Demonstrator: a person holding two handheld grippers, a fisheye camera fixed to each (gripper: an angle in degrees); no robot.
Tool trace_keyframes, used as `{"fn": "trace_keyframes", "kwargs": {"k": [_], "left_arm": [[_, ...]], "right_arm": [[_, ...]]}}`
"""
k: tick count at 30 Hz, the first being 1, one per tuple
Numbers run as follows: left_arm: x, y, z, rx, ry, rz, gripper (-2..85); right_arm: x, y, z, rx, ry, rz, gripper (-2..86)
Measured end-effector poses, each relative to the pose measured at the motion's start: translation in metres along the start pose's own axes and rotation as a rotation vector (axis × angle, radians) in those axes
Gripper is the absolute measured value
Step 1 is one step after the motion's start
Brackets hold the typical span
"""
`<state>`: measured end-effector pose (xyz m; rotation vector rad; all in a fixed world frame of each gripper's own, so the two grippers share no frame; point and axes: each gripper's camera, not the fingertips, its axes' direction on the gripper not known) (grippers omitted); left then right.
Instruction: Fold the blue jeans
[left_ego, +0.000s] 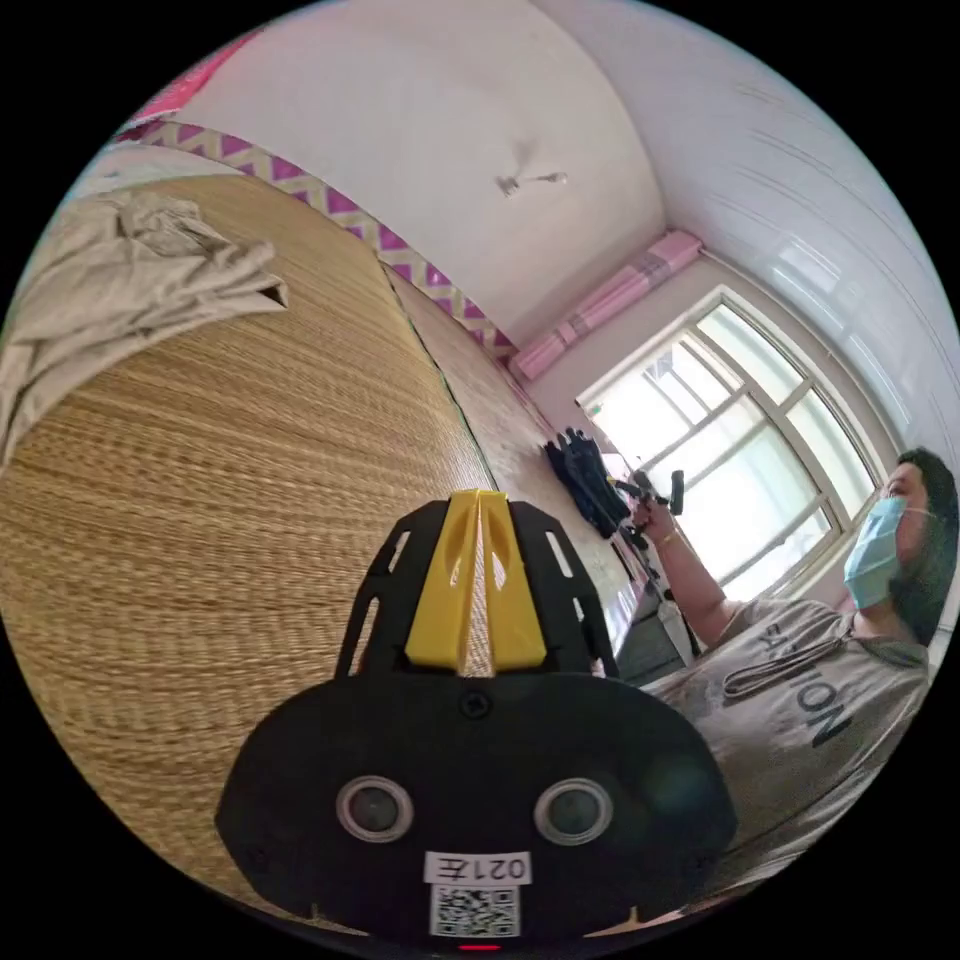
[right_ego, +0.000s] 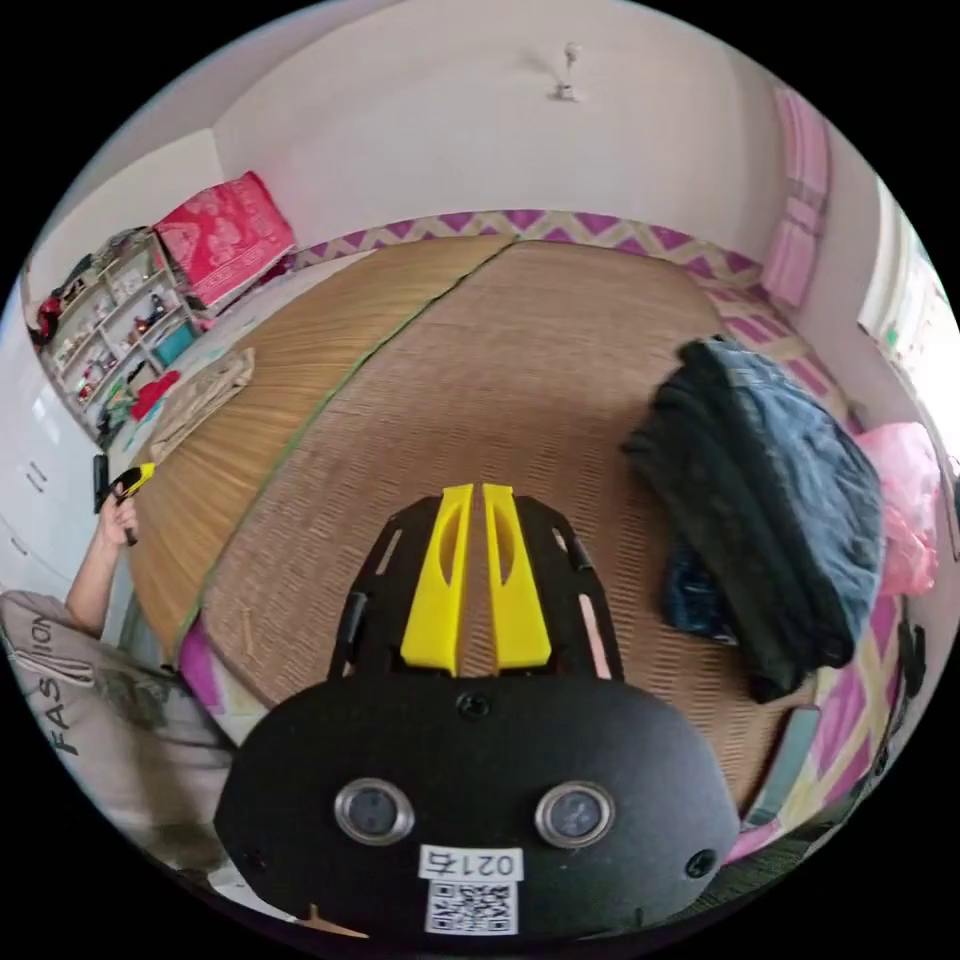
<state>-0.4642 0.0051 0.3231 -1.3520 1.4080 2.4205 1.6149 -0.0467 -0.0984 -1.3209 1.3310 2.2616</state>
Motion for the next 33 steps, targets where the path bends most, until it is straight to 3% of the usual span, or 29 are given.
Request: {"fn": "trace_keyframes", "kwargs": {"k": [3,8,20,29,33], "left_arm": [[0.010,0.010,0.044,-0.053,0.117,-0.024,-1.0],[0.015,0.015,0.039,-0.018,0.114,-0.065,-0.9],[0.051,0.009,0.045,-0.023,0.101,-0.071,-0.9],[0.076,-0.001,0.041,-0.017,0.108,-0.067,-0.9],[0.086,-0.007,0.037,-0.014,0.111,-0.064,-1.0]], "right_arm": [[0.072,-0.004,-0.053,0.145,0.213,-0.030,7.6],[0.153,-0.052,-0.055,0.163,0.504,-0.163,10.6],[0.367,-0.092,0.072,0.043,0.525,-0.114,11.6],[0.600,-0.024,0.121,0.218,0.176,0.243,5.4],[0.682,0.005,0.126,0.298,0.129,0.319,5.1]]}}
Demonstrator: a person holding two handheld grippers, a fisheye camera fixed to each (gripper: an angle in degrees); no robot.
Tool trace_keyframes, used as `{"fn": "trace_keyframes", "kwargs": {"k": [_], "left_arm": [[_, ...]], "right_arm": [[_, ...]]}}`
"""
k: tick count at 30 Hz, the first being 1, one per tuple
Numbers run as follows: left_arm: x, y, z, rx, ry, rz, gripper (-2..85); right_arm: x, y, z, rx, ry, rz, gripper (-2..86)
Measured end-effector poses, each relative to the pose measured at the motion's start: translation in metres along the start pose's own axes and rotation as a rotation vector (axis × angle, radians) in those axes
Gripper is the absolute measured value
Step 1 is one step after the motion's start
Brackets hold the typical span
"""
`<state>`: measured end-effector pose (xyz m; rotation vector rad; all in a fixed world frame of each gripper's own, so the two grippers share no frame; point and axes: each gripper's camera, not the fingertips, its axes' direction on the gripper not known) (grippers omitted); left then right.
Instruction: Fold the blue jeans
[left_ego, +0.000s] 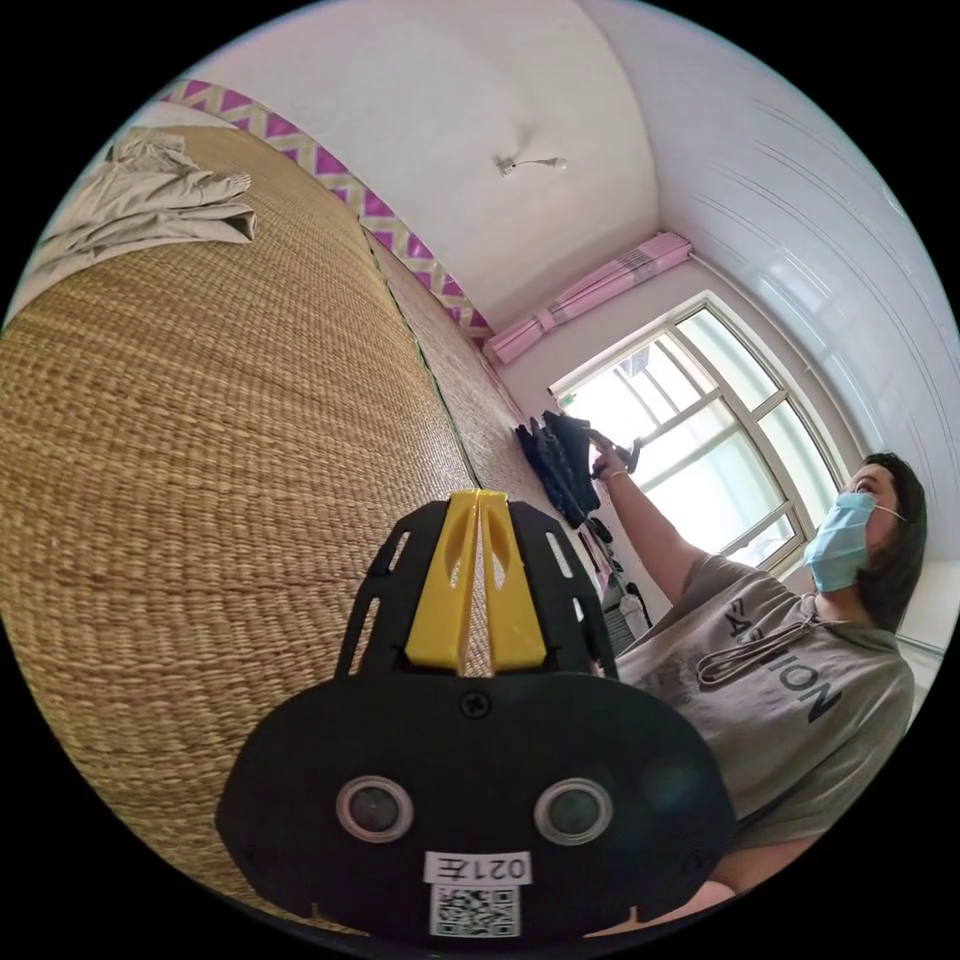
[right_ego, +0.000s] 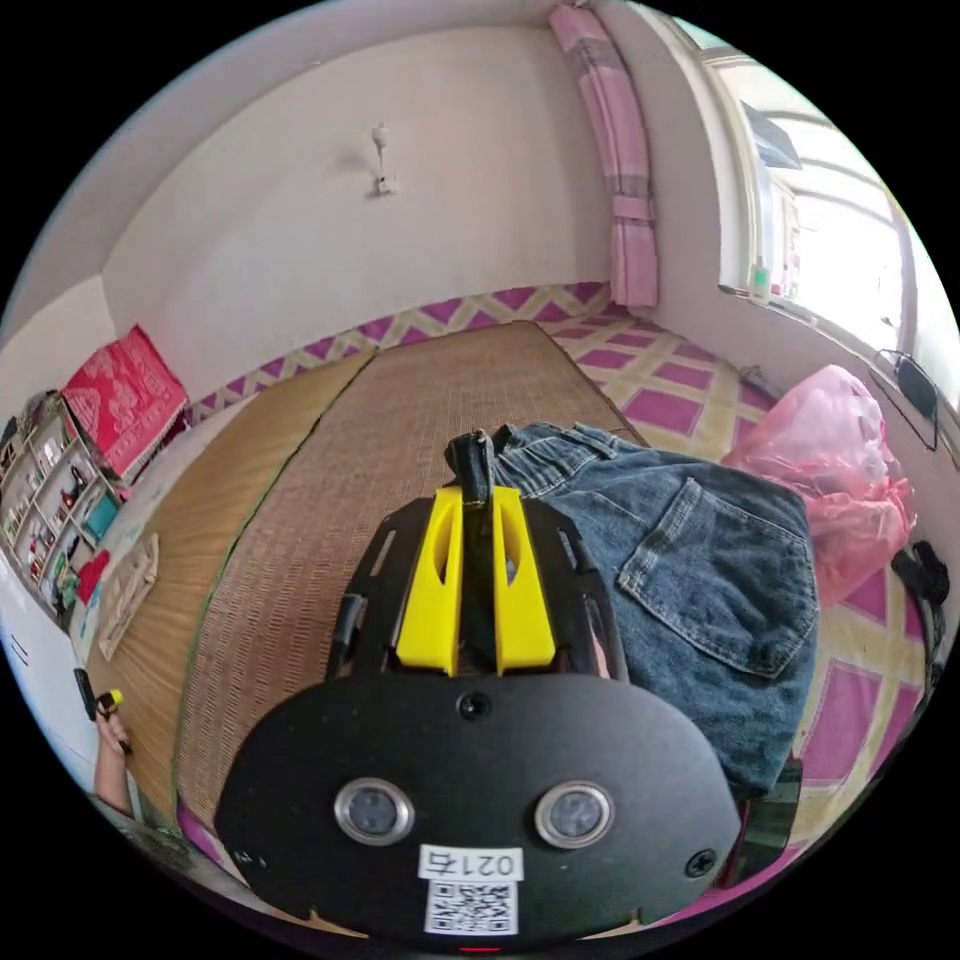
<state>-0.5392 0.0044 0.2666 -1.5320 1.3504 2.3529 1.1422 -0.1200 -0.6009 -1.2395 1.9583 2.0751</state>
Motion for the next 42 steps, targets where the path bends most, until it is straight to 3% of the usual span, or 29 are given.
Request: {"fn": "trace_keyframes", "kwargs": {"k": [6,11,15,20,29,36,42], "left_arm": [[0.016,-0.008,-0.009,0.012,0.011,0.011,-0.9],[0.028,-0.015,-0.019,0.025,0.021,0.024,-0.9],[0.036,-0.019,-0.033,0.054,0.033,0.022,-0.9],[0.046,-0.027,-0.044,0.049,0.045,0.023,-0.9],[0.080,-0.045,-0.067,0.021,0.092,0.109,-0.9],[0.168,-0.047,-0.077,0.012,0.194,0.234,-0.8],[0.250,-0.045,-0.077,0.050,0.293,0.242,3.5]], "right_arm": [[0.075,-0.015,-0.018,0.119,-0.096,0.002,4.9],[0.019,-0.028,-0.048,0.192,-0.289,-0.188,4.9],[-0.061,0.004,-0.012,0.145,-0.165,-0.324,5.0],[-0.023,0.000,0.027,0.080,0.038,-0.280,4.9],[-0.092,-0.065,-0.060,0.248,0.148,-0.451,4.8],[-0.226,-0.083,-0.107,0.320,-0.058,-0.535,4.7],[-0.342,-0.073,-0.117,0.364,-0.321,-0.427,4.8]]}}
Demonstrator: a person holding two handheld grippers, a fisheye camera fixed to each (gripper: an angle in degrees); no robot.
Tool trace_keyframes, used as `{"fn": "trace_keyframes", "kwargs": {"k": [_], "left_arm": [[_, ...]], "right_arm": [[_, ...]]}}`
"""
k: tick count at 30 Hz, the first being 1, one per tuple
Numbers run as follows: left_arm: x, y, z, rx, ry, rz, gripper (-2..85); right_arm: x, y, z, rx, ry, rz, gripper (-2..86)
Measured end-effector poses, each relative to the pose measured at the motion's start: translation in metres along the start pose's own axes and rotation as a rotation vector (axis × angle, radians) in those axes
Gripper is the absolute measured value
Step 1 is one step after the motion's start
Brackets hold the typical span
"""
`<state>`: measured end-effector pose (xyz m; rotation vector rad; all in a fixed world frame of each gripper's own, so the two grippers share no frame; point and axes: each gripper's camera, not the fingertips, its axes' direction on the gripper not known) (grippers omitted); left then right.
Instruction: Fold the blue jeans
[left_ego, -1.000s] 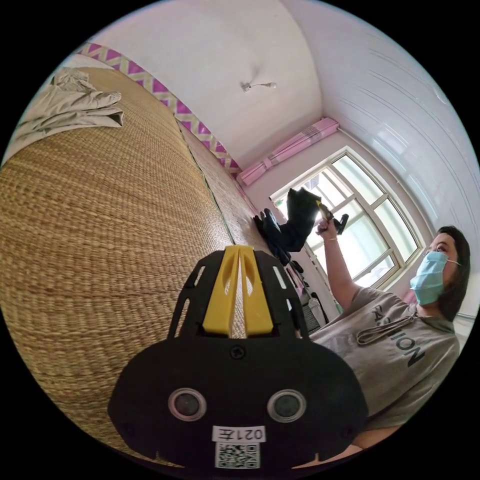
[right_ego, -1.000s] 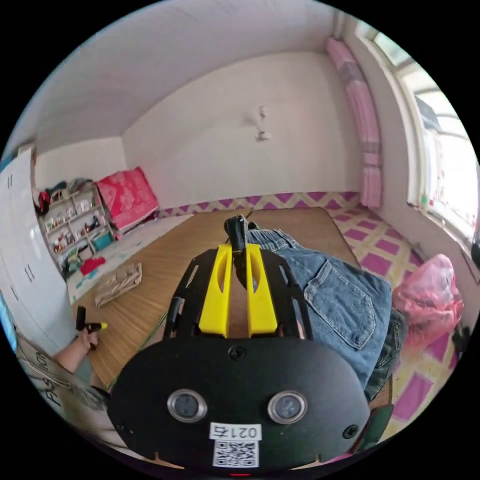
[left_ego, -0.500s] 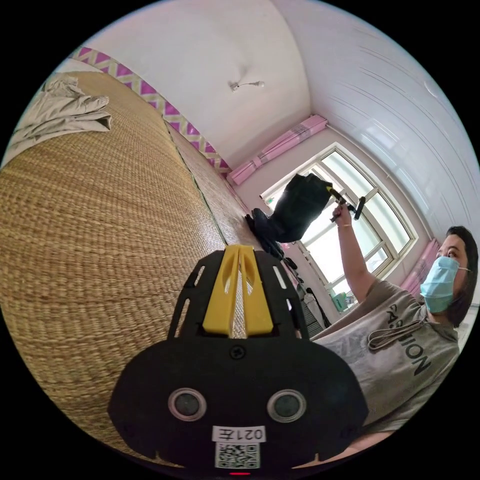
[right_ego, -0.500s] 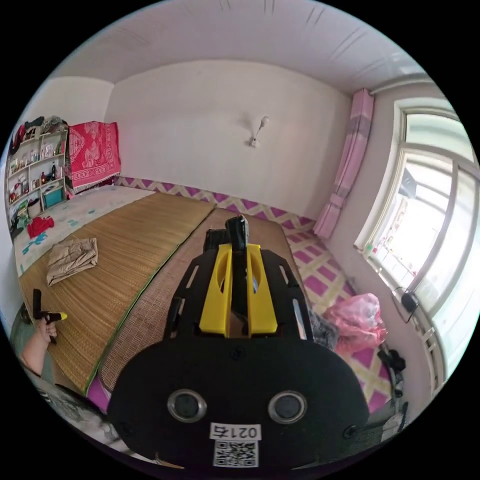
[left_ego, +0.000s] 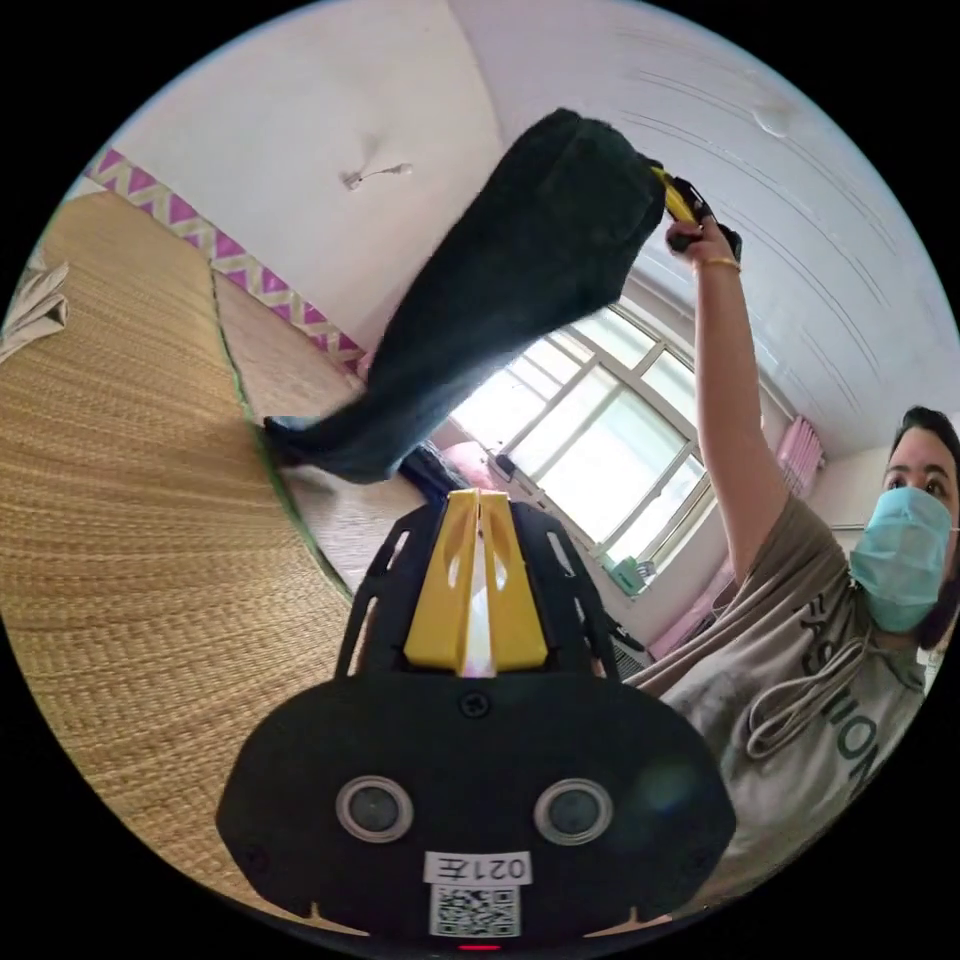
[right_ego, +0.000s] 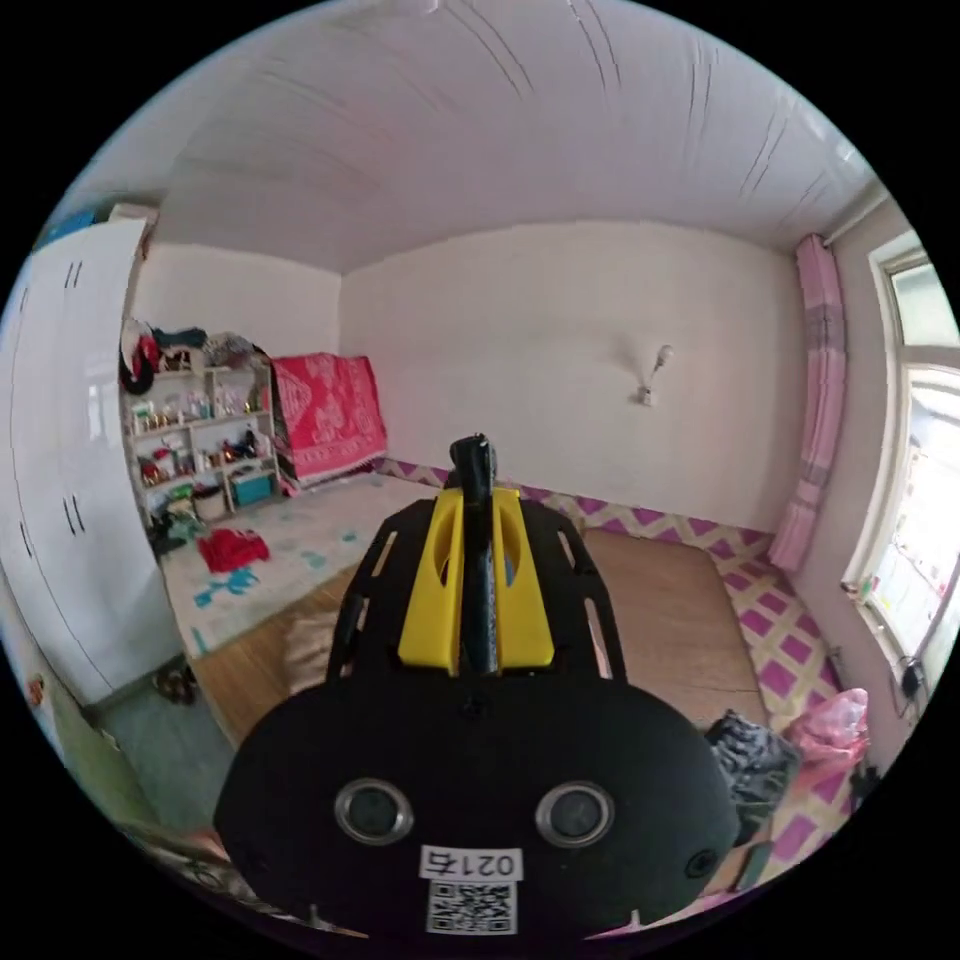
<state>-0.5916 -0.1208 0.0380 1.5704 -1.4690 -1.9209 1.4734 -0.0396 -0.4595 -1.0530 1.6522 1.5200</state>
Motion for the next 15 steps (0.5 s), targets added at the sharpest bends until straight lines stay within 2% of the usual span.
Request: {"fn": "trace_keyframes", "kwargs": {"k": [1,3,5,9,10,13,15], "left_arm": [[0.006,-0.002,0.000,0.003,0.005,-0.002,5.0],[0.025,-0.009,-0.007,0.019,-0.035,-0.017,15.5],[0.029,-0.013,-0.015,0.056,-0.041,-0.052,20.2],[0.005,-0.026,-0.029,0.240,0.254,-0.122,21.8],[0.003,-0.030,-0.030,0.248,0.252,-0.118,21.7],[0.018,-0.055,-0.040,0.247,0.035,0.026,18.8],[0.036,-0.083,-0.069,0.324,-0.212,0.131,15.8]], "right_arm": [[-0.007,0.001,0.000,0.011,-0.016,0.018,4.8],[-0.024,0.015,-0.002,0.040,-0.068,0.099,4.8],[-0.029,0.031,-0.011,0.068,-0.108,0.150,4.8],[-0.032,0.071,-0.067,0.129,-0.145,0.174,4.9],[-0.031,0.077,-0.078,0.128,-0.140,0.166,4.9],[-0.007,0.120,-0.140,0.139,-0.111,0.151,4.9],[0.032,0.170,-0.187,0.129,-0.101,0.178,4.9]]}}
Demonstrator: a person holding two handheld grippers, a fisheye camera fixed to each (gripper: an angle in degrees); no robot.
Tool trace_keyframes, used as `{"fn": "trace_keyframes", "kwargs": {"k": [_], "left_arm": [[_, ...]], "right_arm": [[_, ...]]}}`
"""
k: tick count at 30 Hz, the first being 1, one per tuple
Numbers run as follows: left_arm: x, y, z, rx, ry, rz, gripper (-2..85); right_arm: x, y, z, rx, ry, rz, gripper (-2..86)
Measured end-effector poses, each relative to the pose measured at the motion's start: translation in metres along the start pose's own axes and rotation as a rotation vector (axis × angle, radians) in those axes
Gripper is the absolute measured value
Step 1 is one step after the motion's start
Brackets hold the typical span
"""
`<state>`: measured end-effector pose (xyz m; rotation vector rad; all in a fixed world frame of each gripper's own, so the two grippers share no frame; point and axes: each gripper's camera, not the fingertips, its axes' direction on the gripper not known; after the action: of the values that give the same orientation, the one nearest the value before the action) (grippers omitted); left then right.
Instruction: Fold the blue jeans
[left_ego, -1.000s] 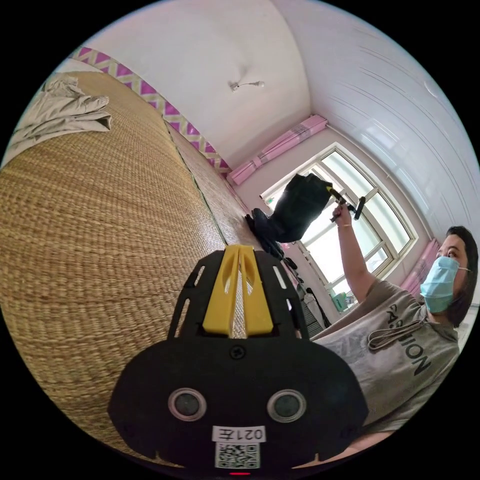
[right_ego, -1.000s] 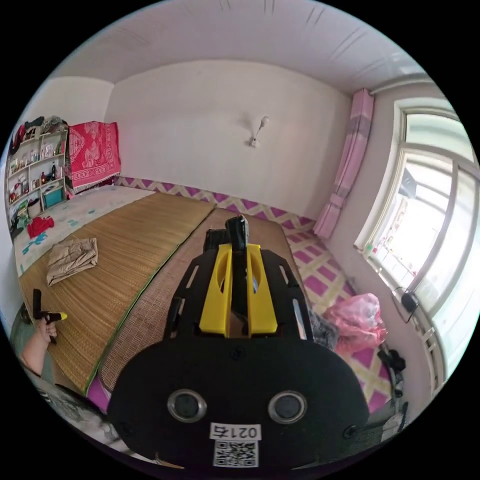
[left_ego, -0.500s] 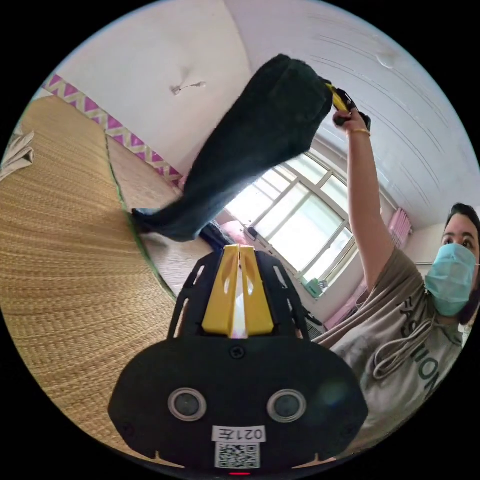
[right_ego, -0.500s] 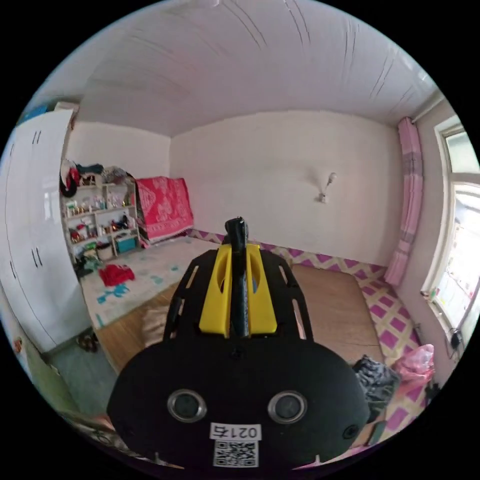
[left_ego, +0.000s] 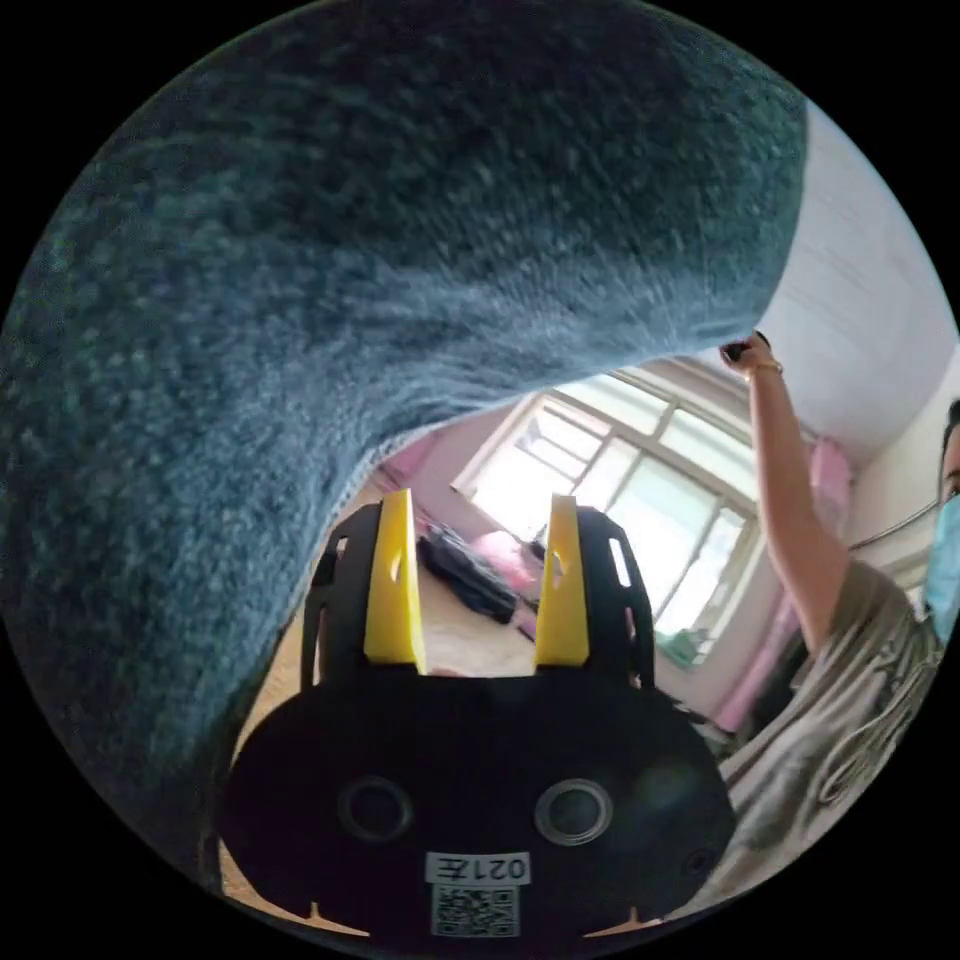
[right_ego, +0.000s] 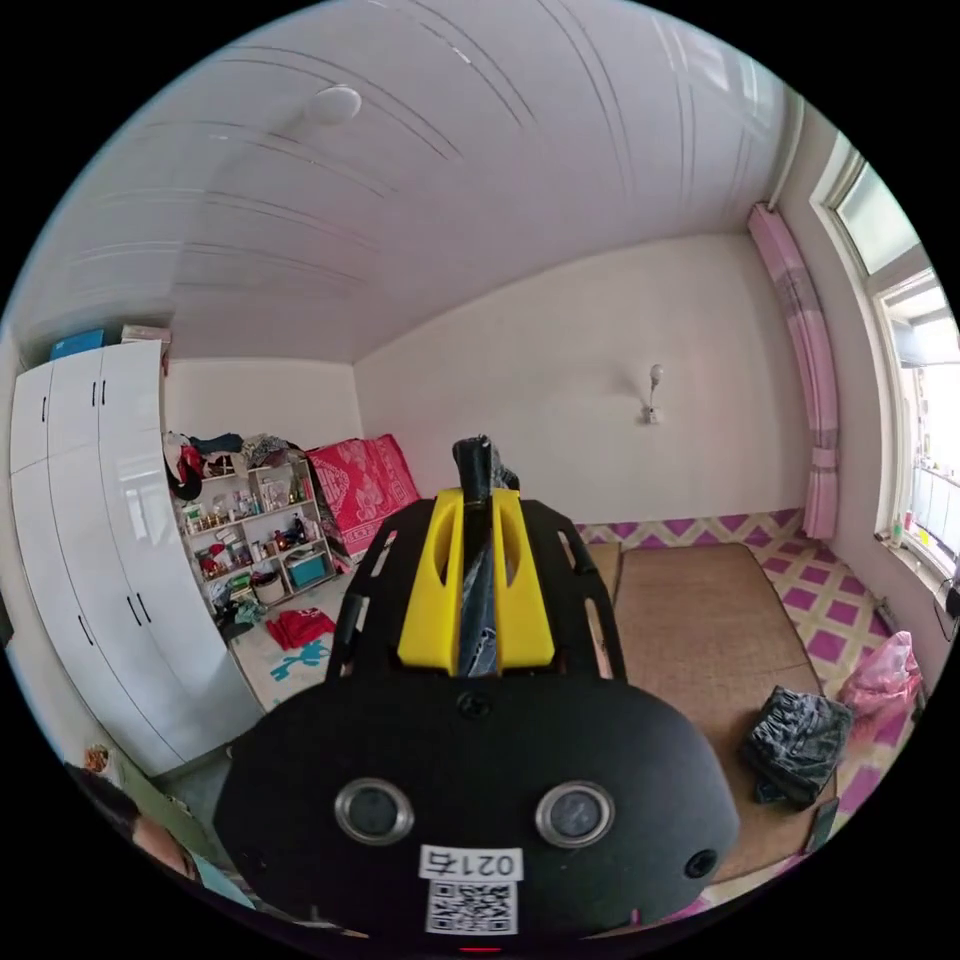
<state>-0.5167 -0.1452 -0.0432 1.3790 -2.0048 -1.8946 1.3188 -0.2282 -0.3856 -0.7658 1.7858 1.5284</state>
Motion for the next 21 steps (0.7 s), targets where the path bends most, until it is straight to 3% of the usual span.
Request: {"fn": "trace_keyframes", "kwargs": {"k": [3,9,11,12,13,15,17,21], "left_arm": [[0.007,-0.073,-0.044,0.150,-0.217,0.171,13.2],[0.036,-0.188,-0.047,0.171,-0.554,0.548,8.0],[0.017,-0.177,-0.036,0.163,-0.629,0.579,6.2],[-0.017,-0.162,-0.028,0.089,-0.649,0.463,5.0],[-0.042,-0.153,-0.025,0.022,-0.639,0.347,4.4],[-0.159,-0.095,-0.012,-0.351,-0.435,-0.294,1.6],[-0.188,-0.027,-0.037,-0.280,-0.087,-0.507,-0.1],[-0.151,0.049,-0.086,-0.247,0.156,-0.442,-0.2]], "right_arm": [[0.065,0.064,-0.064,-0.024,-0.007,0.049,4.9],[0.219,0.245,-0.110,-0.040,-0.145,0.226,5.0],[0.259,0.310,-0.110,0.000,-0.190,0.248,5.0],[0.283,0.356,-0.108,0.045,-0.228,0.260,5.0],[0.296,0.381,-0.106,0.065,-0.249,0.266,5.0],[0.343,0.484,-0.096,0.091,-0.275,0.319,5.0],[0.374,0.562,-0.083,0.026,-0.240,0.403,5.1],[0.415,0.715,-0.063,-0.310,-0.026,0.616,5.3]]}}
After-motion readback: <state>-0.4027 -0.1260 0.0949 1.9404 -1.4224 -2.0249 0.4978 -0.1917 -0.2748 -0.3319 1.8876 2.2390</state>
